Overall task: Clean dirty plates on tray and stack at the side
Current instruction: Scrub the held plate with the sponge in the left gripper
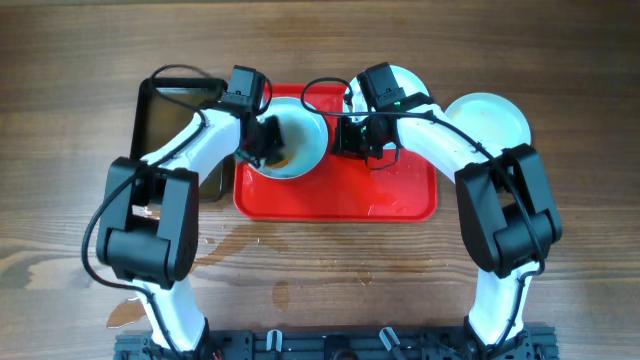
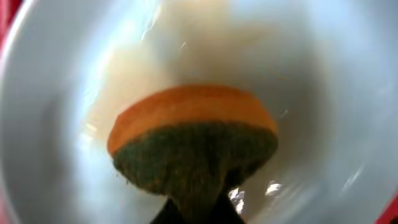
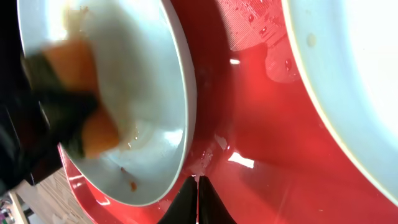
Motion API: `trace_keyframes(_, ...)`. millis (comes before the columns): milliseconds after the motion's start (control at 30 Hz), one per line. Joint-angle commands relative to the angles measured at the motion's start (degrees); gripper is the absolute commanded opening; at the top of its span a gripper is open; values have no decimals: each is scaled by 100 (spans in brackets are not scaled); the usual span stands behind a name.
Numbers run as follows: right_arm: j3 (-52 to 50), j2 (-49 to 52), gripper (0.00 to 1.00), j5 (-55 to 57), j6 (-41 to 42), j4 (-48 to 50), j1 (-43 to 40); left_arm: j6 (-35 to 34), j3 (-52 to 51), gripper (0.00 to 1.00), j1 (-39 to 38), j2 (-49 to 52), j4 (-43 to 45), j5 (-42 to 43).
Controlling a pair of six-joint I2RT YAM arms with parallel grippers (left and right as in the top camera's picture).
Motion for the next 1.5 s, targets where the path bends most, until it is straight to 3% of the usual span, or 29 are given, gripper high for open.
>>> trace_keyframes(0, 39, 85, 4, -142, -138, 31, 37, -450, -308, 4, -20, 354, -719, -116)
trace_keyframes(67, 39, 85, 4, -157, -140, 33, 37, -160, -308, 4, -17, 354, -798, 638)
trace_keyframes(133, 39, 85, 4, -157, -138, 31, 37, 557, -308, 4, -17, 354, -671, 2039)
trace_keyframes(233, 39, 85, 4, -157, -131, 42, 37, 772, -310, 4, -44, 354, -83, 2610)
trace_keyframes(367, 39, 85, 4, -186, -116, 70, 37, 697, -319, 4, -208, 356, 817, 1384)
trace_keyframes(467, 39, 85, 4, -199, -136, 66, 37, 129, -319, 4, -240, 356, 1185, -439)
trace_keyframes(633, 39, 85, 4, -203, -186, 70, 33, -658, -319, 4, -184, 354, 1093, -2444)
trace_keyframes(767, 39, 85, 4, -267, -249, 74, 33, -1558, -319, 4, -315, 354, 258, -2269)
trace_keyframes(1033, 39, 85, 4, -264, -238, 120, 33, -1652, -319, 4, -1038, 354, -1497, -1204)
trace_keyframes(1067, 39, 85, 4, -264, -238, 129, 33, -1591, -317, 4, -1082, 354, -1449, -883)
trace_keyframes(1233, 39, 85, 4, -267, -221, 136, 33, 227, -317, 4, -1139, 354, -17, 970)
trace_keyframes(1367, 39, 85, 4, -264, -223, 136, 33, 1222, -317, 4, -1126, 354, 796, 879)
trace_keyframes(1467, 39, 85, 4, -225, -105, 146, 37, 1270, -317, 4, -1126, 354, 1329, 588)
